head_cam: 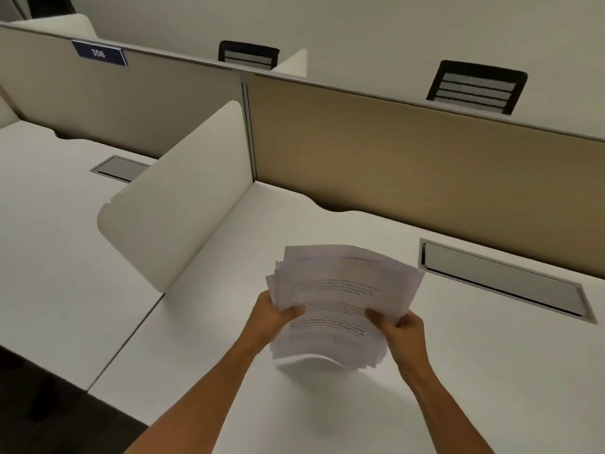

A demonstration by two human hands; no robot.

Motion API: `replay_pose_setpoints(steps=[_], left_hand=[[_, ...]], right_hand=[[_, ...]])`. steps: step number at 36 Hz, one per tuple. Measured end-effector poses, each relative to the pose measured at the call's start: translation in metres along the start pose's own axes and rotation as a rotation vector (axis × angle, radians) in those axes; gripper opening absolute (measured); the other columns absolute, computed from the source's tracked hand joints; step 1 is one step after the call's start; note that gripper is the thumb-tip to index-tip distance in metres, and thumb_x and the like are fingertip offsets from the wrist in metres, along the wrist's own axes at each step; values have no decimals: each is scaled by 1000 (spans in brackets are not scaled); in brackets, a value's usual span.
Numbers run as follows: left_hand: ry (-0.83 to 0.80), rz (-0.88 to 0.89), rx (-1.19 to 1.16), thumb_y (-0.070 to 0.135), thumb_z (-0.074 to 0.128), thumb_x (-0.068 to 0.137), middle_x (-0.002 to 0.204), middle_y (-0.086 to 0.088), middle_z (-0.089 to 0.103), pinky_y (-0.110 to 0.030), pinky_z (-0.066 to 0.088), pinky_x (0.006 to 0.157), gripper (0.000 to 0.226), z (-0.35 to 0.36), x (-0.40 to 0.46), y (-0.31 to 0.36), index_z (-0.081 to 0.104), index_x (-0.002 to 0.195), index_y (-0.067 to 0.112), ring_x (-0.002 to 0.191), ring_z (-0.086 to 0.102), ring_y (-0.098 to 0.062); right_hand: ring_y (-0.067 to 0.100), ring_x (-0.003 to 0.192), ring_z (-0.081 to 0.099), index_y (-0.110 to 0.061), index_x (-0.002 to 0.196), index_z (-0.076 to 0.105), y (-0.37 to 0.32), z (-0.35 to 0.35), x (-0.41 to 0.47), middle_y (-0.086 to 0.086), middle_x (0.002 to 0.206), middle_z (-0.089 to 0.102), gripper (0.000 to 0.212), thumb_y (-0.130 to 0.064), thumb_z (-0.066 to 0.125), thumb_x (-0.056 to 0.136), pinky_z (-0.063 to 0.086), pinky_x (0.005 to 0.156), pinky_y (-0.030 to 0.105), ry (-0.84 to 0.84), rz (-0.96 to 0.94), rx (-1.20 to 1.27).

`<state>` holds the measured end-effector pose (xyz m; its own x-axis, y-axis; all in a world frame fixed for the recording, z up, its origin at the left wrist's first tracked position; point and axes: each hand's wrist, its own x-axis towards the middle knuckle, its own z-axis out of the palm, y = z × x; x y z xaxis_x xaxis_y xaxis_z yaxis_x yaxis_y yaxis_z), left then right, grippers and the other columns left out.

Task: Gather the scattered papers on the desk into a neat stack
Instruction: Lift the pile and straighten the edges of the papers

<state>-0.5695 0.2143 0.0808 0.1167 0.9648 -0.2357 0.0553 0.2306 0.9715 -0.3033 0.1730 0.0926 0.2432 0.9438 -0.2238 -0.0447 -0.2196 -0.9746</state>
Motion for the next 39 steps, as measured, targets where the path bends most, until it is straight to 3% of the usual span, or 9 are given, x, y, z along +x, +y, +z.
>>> replay_pose_setpoints(steps=[9,13,20,25,30,35,39], left_hand=[[84,54,-13,32,86,63,99,6,76,-38,65,74,42,57,-18,-11,70,102,39,95,72,-22],[119,61,-16,30,87,62,93,9,77,-34,64,71,41,67,-25,-16,71,98,41,90,73,-17],[126,58,36,18,88,71,96,9,76,-22,62,68,40,68,-28,-17,68,100,37,93,71,-16],[155,27,57,36,89,64,84,12,77,-18,59,60,28,68,-28,-13,72,87,40,82,74,-14],[153,41,-1,58,88,47,87,18,76,-23,61,60,45,65,-23,-14,70,88,52,79,72,-3],[70,25,-7,52,89,52,97,13,76,-23,60,63,49,61,-24,-17,71,97,48,87,73,-6],[30,-26,12,43,88,55,96,12,77,-26,62,67,43,64,-25,-23,73,94,49,89,72,-7]], right_hand=[[14,72,76,-26,78,80,11,-45,-34,-3,80,80,12,-14,82,79,58,55,16,123,-18,22],[14,73,76,-23,82,79,17,-55,-41,-2,84,80,13,-11,82,80,58,56,18,111,-13,5],[3,82,73,-28,99,72,19,-62,-42,-15,92,78,26,-11,80,82,58,59,14,66,-19,-28],[7,81,74,-27,94,75,18,-59,-40,-11,89,79,16,-13,74,88,57,59,13,19,-8,-70],[9,82,74,-30,95,76,17,-54,-34,-10,88,79,17,-15,71,91,59,63,17,-20,-41,-129],[10,89,72,-28,106,73,19,-57,-29,-10,97,78,29,-11,79,84,61,66,18,-60,-10,-91],[9,89,74,-31,108,74,20,-64,-24,-8,101,78,31,-14,80,83,61,69,23,-96,-9,-66]])
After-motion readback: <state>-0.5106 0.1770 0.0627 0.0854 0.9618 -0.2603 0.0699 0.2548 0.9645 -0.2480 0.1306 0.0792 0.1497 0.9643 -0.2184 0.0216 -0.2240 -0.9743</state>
